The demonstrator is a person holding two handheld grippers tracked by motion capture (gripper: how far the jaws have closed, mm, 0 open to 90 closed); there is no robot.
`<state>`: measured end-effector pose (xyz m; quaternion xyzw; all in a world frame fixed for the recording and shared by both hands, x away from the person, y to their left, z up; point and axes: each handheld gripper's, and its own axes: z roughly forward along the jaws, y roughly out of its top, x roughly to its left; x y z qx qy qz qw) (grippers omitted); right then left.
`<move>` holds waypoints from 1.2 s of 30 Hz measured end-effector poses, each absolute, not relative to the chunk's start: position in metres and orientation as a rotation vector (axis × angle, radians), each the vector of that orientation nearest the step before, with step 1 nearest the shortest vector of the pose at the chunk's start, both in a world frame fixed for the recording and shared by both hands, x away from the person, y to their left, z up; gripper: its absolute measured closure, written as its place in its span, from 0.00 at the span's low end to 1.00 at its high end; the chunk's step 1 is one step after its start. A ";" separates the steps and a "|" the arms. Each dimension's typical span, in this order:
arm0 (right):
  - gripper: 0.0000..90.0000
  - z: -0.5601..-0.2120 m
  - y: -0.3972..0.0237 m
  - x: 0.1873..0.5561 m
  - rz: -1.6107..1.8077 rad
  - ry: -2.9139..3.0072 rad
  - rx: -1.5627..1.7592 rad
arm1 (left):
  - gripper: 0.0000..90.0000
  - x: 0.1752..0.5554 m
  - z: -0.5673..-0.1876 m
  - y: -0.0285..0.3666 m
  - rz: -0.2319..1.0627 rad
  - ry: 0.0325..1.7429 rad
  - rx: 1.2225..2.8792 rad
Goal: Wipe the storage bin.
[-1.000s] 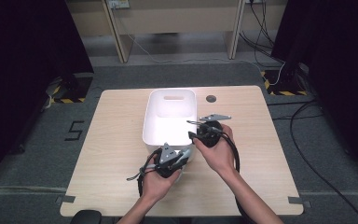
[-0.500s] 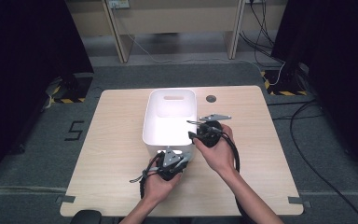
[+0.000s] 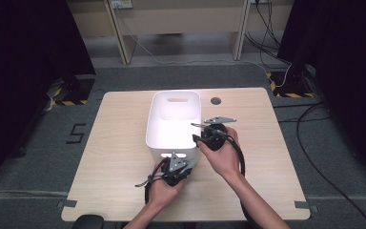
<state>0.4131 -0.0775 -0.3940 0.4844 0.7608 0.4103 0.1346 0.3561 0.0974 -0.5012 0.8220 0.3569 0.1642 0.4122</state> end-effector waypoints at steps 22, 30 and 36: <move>0.68 -0.394 -0.078 0.414 1.192 2.209 1.407 | 0.88 0.361 -0.495 0.078 0.408 0.860 2.095; 0.68 -0.394 -0.078 0.414 1.194 2.210 1.405 | 0.88 0.359 -0.478 0.080 0.416 0.846 2.057; 0.68 -0.394 -0.078 0.414 1.196 2.212 1.410 | 0.88 0.356 -0.463 0.081 0.431 0.832 2.023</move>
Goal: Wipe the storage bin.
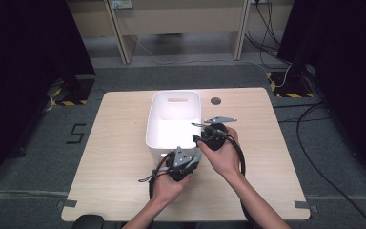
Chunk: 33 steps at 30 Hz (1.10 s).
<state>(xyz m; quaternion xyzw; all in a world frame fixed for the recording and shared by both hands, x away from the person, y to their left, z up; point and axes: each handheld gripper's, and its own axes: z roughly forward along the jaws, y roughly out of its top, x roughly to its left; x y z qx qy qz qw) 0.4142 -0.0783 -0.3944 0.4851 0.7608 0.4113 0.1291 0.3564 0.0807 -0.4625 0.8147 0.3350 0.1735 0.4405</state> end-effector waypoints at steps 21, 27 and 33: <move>0.68 -0.394 -0.079 0.415 1.201 2.218 1.418 | 0.88 0.344 -0.439 0.098 0.451 0.795 1.993; 0.67 -0.394 -0.079 0.415 1.201 2.220 1.418 | 0.88 0.321 -0.437 0.140 0.472 0.833 1.955; 0.69 -0.394 -0.078 0.414 1.190 2.205 1.422 | 0.88 0.301 -0.441 0.205 0.506 0.969 1.895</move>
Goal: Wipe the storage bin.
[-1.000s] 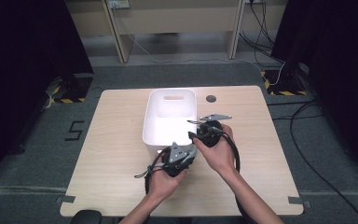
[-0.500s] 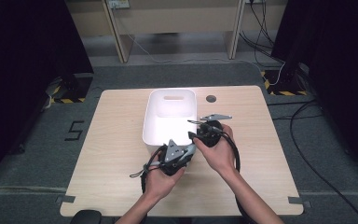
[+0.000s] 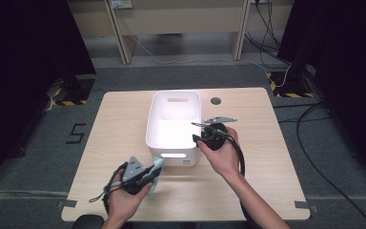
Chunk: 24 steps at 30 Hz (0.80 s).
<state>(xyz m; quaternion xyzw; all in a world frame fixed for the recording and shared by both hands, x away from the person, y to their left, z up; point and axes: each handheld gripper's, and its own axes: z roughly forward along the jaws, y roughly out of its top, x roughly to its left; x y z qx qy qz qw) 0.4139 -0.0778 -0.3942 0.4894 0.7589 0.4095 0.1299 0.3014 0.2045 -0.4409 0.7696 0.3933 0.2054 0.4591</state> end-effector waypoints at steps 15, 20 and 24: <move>0.70 -0.392 -0.079 0.410 1.199 2.199 1.435 | 0.87 0.365 -0.441 0.240 0.590 1.154 1.835; 0.71 -0.392 -0.080 0.409 1.197 2.198 1.431 | 0.88 0.374 -0.436 0.224 0.613 1.125 1.863; 0.72 -0.392 -0.084 0.410 1.188 2.189 1.436 | 0.88 0.378 -0.436 0.219 0.596 1.109 1.871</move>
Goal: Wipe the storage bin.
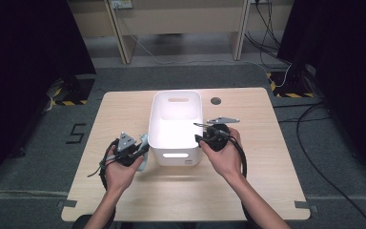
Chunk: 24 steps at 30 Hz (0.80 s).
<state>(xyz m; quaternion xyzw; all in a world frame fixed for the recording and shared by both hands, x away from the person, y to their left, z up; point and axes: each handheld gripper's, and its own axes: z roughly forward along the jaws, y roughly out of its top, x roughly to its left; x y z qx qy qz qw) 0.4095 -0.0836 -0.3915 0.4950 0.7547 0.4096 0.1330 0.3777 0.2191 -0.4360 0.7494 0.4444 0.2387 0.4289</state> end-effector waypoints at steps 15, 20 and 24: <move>0.68 -0.375 -0.103 0.398 1.246 2.167 1.404 | 0.86 0.384 -0.456 0.254 0.652 1.232 1.881; 0.68 -0.373 -0.135 0.400 1.241 2.084 1.472 | 0.85 0.388 -0.474 0.281 0.646 1.341 1.899; 0.68 -0.388 -0.152 0.404 1.186 2.071 1.534 | 0.84 0.397 -0.480 0.288 0.638 1.387 1.884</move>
